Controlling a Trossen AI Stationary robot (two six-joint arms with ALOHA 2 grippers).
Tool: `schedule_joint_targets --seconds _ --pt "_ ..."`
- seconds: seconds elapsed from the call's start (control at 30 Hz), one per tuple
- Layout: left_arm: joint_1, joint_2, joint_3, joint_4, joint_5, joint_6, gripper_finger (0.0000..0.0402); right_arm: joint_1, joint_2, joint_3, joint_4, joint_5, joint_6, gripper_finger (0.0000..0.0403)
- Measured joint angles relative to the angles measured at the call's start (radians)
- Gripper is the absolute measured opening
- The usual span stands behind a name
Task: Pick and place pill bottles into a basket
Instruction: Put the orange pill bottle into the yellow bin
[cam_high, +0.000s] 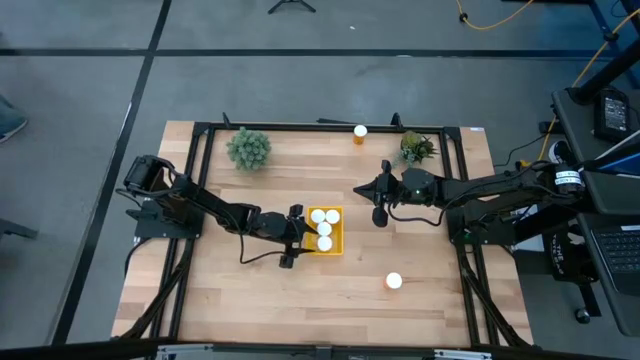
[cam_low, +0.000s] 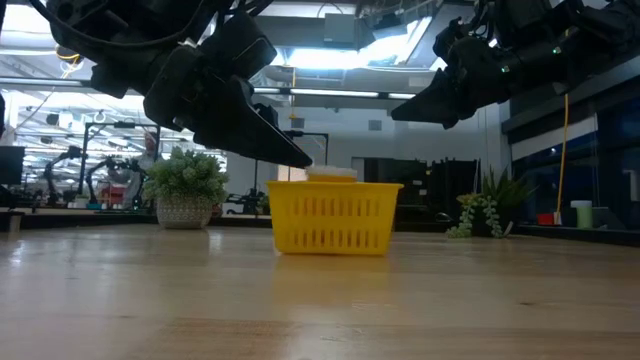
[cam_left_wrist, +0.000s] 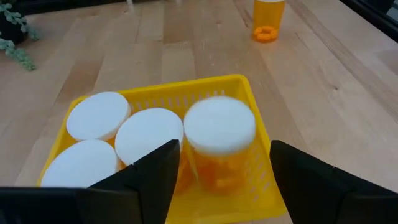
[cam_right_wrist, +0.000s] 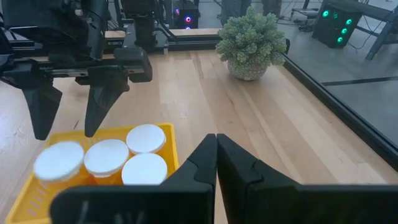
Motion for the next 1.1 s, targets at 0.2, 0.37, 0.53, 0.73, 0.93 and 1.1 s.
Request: schedule_joint_targets --seconds 0.2,0.37,0.53,0.73,0.93,1.1 --pt "0.0 0.0 0.0 0.0 0.0 0.008 0.0251 0.0 0.0 0.0 0.0 0.0 0.0 0.0016" --pt "0.0 0.0 0.0 0.0 0.0 0.009 0.0251 0.0 0.0 0.0 0.0 0.0 0.0 0.0016" --pt "0.0 0.0 0.0 0.0 -0.002 0.046 0.0251 0.0 0.0 0.0 0.0 0.0 0.0 0.0016" --pt "0.0 -0.016 0.0 -0.002 0.0 0.046 0.0251 0.0 0.0 0.0 0.0 0.0 0.0 0.0016" --pt "0.0 -0.084 0.0 -0.043 0.0 0.061 0.0251 0.0 0.0 0.0 0.0 0.0 0.001 0.0016" --pt "0.0 -0.16 0.0 -0.141 -0.012 0.082 0.0242 0.001 0.0 0.0 0.0 0.0 0.003 0.0016"
